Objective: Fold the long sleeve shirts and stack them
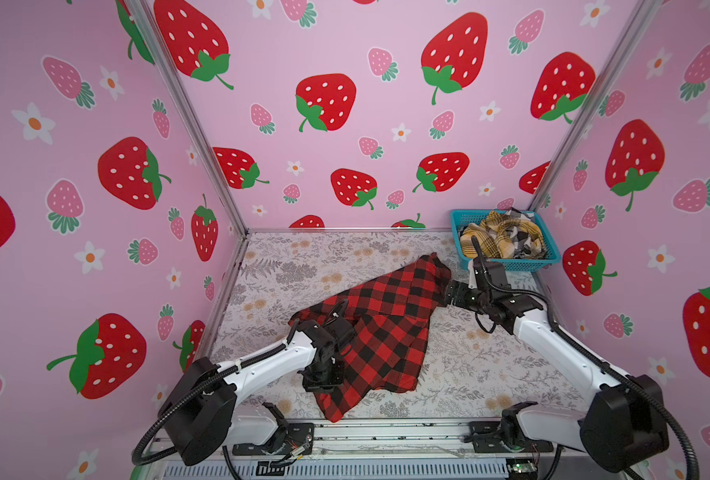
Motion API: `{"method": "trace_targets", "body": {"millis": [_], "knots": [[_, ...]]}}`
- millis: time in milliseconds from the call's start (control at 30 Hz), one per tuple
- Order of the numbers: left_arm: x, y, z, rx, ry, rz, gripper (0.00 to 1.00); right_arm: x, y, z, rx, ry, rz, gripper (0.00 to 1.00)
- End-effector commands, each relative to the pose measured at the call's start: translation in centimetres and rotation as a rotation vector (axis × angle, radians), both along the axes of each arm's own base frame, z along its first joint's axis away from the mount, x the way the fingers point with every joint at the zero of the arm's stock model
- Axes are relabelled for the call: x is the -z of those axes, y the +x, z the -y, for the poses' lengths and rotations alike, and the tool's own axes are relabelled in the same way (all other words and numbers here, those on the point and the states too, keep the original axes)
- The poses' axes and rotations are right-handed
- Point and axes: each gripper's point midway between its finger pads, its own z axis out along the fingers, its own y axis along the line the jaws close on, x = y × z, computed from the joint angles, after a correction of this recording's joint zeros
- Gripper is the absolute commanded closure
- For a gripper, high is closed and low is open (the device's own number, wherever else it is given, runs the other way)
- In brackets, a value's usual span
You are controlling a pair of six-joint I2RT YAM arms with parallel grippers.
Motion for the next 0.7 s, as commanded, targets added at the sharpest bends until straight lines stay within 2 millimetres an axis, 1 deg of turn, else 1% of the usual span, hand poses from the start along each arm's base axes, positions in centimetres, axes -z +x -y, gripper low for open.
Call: {"method": "trace_targets", "body": {"millis": [0, 67, 133, 200, 233, 300, 333, 367, 400, 433, 467, 500, 533, 567, 600, 633, 667], "knots": [[-6.9, 5.4, 3.4, 0.057, -0.111, 0.183, 1.0, -0.5, 0.2, 0.6, 0.012, -0.005, 0.001, 0.1], [-13.3, 9.5, 5.9, 0.072, -0.21, 0.332, 1.0, -0.9, 0.4, 0.8, 0.019, -0.002, 0.007, 0.1], [-20.4, 14.3, 7.2, 0.074, -0.257, 0.518, 1.0, -1.3, 0.7, 0.9, 0.023, 0.007, 0.012, 0.1], [-25.9, 18.7, 8.2, 0.061, -0.309, 0.661, 1.0, -1.5, 1.0, 0.9, 0.024, 0.014, 0.018, 0.1], [-28.1, 21.2, 8.3, 0.032, -0.333, 0.727, 1.0, -1.7, 1.1, 0.8, 0.023, 0.019, 0.019, 0.1], [-30.2, 26.1, 8.6, -0.042, -0.405, 0.811, 1.0, -1.7, 1.5, 0.6, 0.019, 0.03, 0.018, 0.1], [-30.4, 28.5, 8.9, -0.086, -0.468, 0.825, 0.82, -1.7, 1.7, 0.5, 0.016, 0.032, 0.018, 0.1], [-29.9, 30.6, 8.9, -0.141, -0.521, 0.818, 0.64, -1.6, 1.9, 0.4, 0.015, 0.033, 0.011, 0.1], [-28.9, 33.0, 8.6, -0.205, -0.565, 0.803, 0.48, -1.4, 2.2, 0.4, 0.013, 0.031, 0.003, 0.1], [-27.4, 34.9, 7.5, -0.287, -0.569, 0.775, 0.38, -1.2, 2.4, 0.1, 0.002, 0.031, -0.006, 0.1], [-25.7, 36.1, 6.1, -0.359, -0.545, 0.739, 0.33, -1.0, 2.6, 0.0, -0.006, 0.028, -0.013, 0.11], [-23.9, 36.8, 4.4, -0.43, -0.512, 0.702, 0.3, -0.5, 2.8, -0.2, -0.014, 0.021, -0.029, 0.12], [-22.2, 36.9, 2.8, -0.484, -0.483, 0.663, 0.27, 0.0, 3.0, -0.4, -0.026, 0.02, -0.043, 0.13], [-21.1, 36.4, 1.8, -0.511, -0.459, 0.645, 0.24, 0.4, 3.1, -0.7, -0.038, 0.02, -0.054, 0.14], [-20.3, 35.5, 0.6, -0.529, -0.43, 0.639, 0.18, 1.0, 3.2, -0.9, -0.049, 0.02, -0.068, 0.15], [-19.4, 34.3, -0.6, -0.539, -0.398, 0.63, 0.15, 1.6, 3.4, -1.2, -0.061, 0.021, -0.077, 0.16], [-18.7, 32.9, -1.5, -0.538, -0.372, 0.618, 0.14, 2.0, 3.5, -1.4, -0.072, 0.018, -0.08, 0.16]]}}
